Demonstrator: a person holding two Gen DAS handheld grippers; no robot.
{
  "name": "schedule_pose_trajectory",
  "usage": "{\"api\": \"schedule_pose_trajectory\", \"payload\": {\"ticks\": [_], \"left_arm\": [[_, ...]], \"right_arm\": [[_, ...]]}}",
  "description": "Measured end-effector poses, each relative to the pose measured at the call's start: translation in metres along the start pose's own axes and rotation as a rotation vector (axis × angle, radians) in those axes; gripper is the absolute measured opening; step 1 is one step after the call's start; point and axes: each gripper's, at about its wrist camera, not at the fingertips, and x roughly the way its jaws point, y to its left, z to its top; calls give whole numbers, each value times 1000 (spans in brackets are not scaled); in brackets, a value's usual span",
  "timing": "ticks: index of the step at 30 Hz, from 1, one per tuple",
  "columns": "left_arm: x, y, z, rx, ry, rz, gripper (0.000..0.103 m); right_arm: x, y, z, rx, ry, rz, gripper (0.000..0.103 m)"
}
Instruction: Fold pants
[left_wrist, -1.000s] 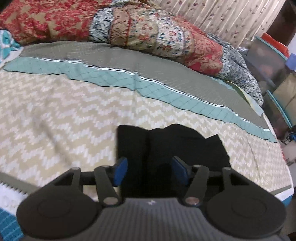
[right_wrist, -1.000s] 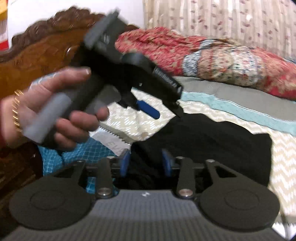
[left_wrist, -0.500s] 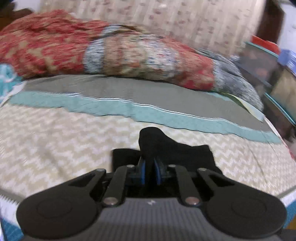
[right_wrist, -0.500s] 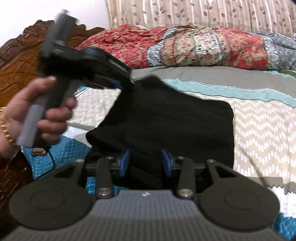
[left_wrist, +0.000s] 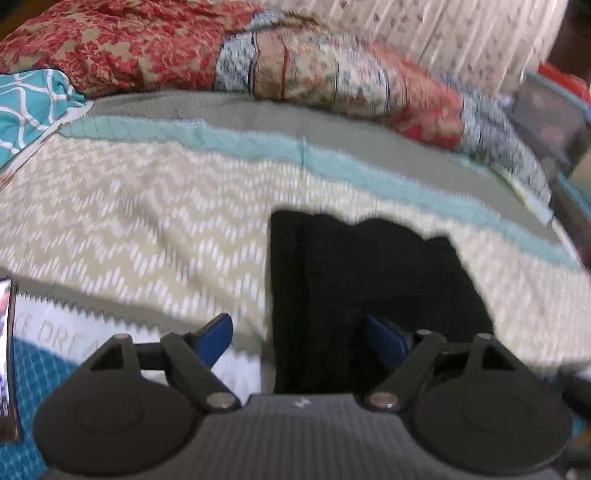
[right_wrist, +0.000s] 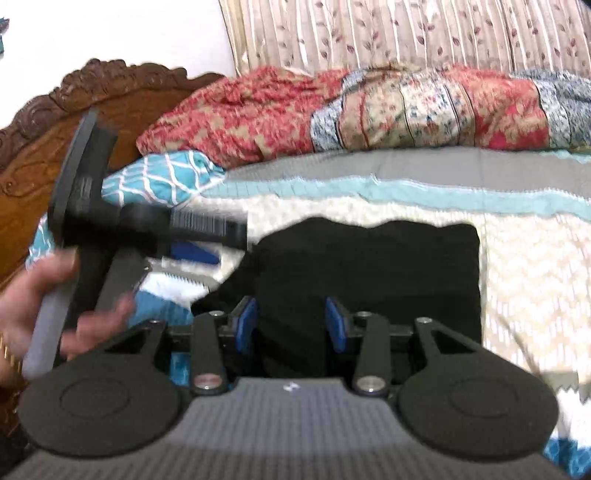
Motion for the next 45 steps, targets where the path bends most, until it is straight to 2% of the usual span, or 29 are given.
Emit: {"api": "schedule_pose_trajectory", "payload": {"ticks": [2, 5, 8, 9, 12, 16, 22, 27, 29, 30, 34, 35, 38, 40, 41, 42, 45], "left_arm": [[6, 10, -9, -67, 27, 16, 79], [13, 27, -20, -172, 66, -22, 79], [16, 17, -29, -72, 49, 49, 80], [17, 13, -32, -47, 40, 65, 80], [15, 8, -34, -30, 20, 93, 84], [12, 13, -33, -63, 22, 92, 93], [3, 15, -31, -64, 19, 75, 95], [-16, 16, -19, -52, -25, 35, 103], [-22, 19, -12, -65, -40, 12, 103], [-22, 21, -9, -74, -35, 2, 103], [-14, 30, -1, -128, 20, -4, 103], [-11, 31, -1, -139, 31, 0, 103], [-3, 31, -5, -154, 56, -4, 103], [6, 29, -10, -159, 84, 6, 103], [11, 27, -13, -160, 100, 11, 103], [14, 27, -15, -162, 112, 15, 103], [20, 30, -23, -184, 113, 17, 103]], "right_arm": [[11, 0, 5, 6, 28, 14, 44], [38, -1, -2, 27, 118, 29, 42], [61, -2, -15, 58, 245, 49, 42], [64, -1, -19, 45, 258, 48, 42], [58, 5, -22, 14, 254, 35, 42], [38, -2, -19, 60, 226, 58, 43], [-4, -23, -26, 151, 156, 42, 50], [-40, -57, -32, 262, 92, -13, 69], [-47, -72, -32, 316, 75, -20, 77], [-48, -79, -33, 351, 64, -26, 80], [-55, -112, -44, 530, 56, -58, 81], [-55, -112, -44, 530, 56, -58, 81], [-53, -122, -54, 609, 92, -58, 83], [-46, -131, -66, 674, 160, -65, 84], [-45, -136, -72, 707, 165, -51, 85], [-47, -139, -77, 743, 133, -31, 87], [-50, -147, -80, 805, 116, 8, 88]]}}
